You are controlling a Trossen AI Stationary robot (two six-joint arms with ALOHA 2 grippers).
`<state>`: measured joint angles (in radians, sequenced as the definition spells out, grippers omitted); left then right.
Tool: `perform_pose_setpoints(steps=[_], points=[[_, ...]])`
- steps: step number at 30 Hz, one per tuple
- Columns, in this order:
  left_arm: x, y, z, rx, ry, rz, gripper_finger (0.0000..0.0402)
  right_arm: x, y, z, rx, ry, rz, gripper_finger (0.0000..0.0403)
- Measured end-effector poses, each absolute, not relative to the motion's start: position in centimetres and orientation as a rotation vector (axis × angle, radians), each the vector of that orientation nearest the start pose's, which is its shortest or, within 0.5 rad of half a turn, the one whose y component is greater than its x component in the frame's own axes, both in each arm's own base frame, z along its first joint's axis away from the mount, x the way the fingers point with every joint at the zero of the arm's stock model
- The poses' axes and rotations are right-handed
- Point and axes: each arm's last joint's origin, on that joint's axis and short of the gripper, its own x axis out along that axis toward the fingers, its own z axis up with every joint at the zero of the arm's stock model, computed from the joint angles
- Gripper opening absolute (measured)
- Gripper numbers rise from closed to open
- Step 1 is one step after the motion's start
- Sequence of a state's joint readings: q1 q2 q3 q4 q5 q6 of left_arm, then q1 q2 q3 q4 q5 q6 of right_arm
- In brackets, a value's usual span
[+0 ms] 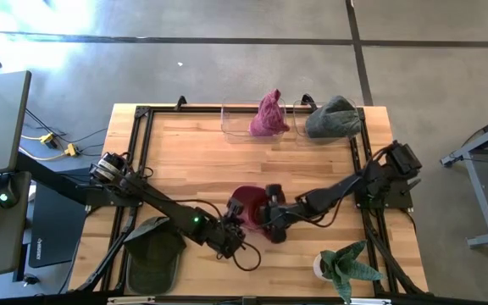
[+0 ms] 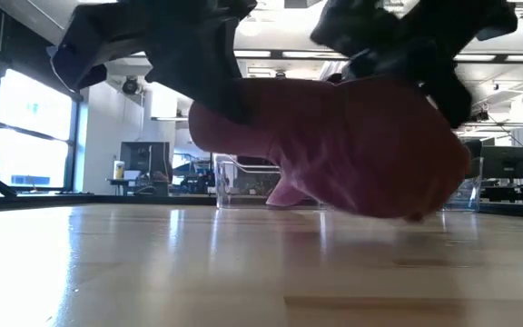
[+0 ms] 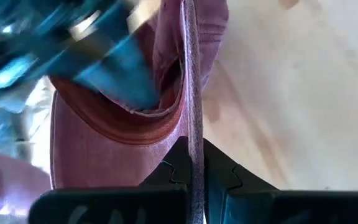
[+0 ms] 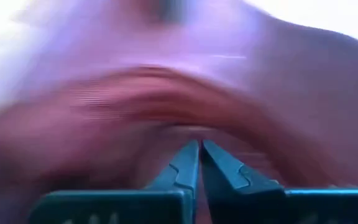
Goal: Pick & Place hat
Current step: Put the red cap into the left transparent bin
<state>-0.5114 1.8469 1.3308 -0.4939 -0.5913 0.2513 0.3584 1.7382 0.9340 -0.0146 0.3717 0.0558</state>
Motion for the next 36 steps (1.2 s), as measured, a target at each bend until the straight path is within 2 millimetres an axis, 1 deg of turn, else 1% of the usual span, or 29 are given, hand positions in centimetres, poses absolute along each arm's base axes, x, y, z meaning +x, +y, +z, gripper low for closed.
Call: perform_pose_setpoints(steps=[3, 5, 7, 11, 14, 18, 20, 22, 25, 29, 30, 33, 36], points=[[34.4, -17.5, 21.2, 0.741, 0.855, -0.068, 0.0003, 32.4, 9.9, 15.9, -0.251, 0.766, -0.207, 0.0029], [34.5, -17.5, 21.2, 0.739, 0.845, -0.076, 0.0003, 32.3, 9.5, 15.8, -0.245, 0.772, -0.259, 0.0029], [34.6, -17.5, 21.2, 0.748, 0.84, -0.081, 0.0003, 32.3, 9.2, 15.8, -0.232, 0.78, -0.271, 0.0024], [34.6, -17.6, 21.2, 0.748, 0.842, -0.089, 0.0003, 32.1, 9.4, 16.3, -0.246, 0.775, -0.251, 0.0007], [34.5, -17.6, 21.2, 0.751, 0.847, -0.099, 0.0003, 31.5, 10.0, 17.5, -0.278, 0.759, -0.206, 0.0003], [34.5, -17.7, 21.0, 0.746, 0.86, -0.123, 0.0003, 30.3, 10.6, 19.4, -0.28, 0.749, -0.131, 0.0016], [34.5, -17.8, 20.8, 0.747, 0.864, -0.128, 0.0003, 29.7, 10.7, 20.0, -0.275, 0.755, -0.109, 0.0026], [34.5, -17.8, 20.7, 0.748, 0.868, -0.13, 0.0003, 29.3, 10.7, 20.2, -0.282, 0.777, -0.094, 0.004], [34.5, -17.8, 20.7, 0.746, 0.866, -0.131, 0.0003, 29.0, 10.8, 19.9, -0.28, 0.832, -0.042, 0.0073], [34.5, -17.8, 20.7, 0.746, 0.866, -0.131, 0.0003, 29.2, 11.2, 18.6, -0.245, 0.914, 0.17, 0.0113], [34.5, -17.8, 20.7, 0.745, 0.865, -0.131, 0.0003, 29.3, 11.2, 18.2, -0.238, 0.929, 0.191, 0.0119], [34.6, -17.8, 20.8, 0.741, 0.857, -0.129, 0.0003, 30.0, 11.0, 16.8, -0.254, 0.948, 0.156, 0.0119], [34.7, -17.8, 20.8, 0.737, 0.849, -0.128, 0.0003, 30.7, 10.4, 15.5, -0.318, 0.959, 0.055, 0.0097]])
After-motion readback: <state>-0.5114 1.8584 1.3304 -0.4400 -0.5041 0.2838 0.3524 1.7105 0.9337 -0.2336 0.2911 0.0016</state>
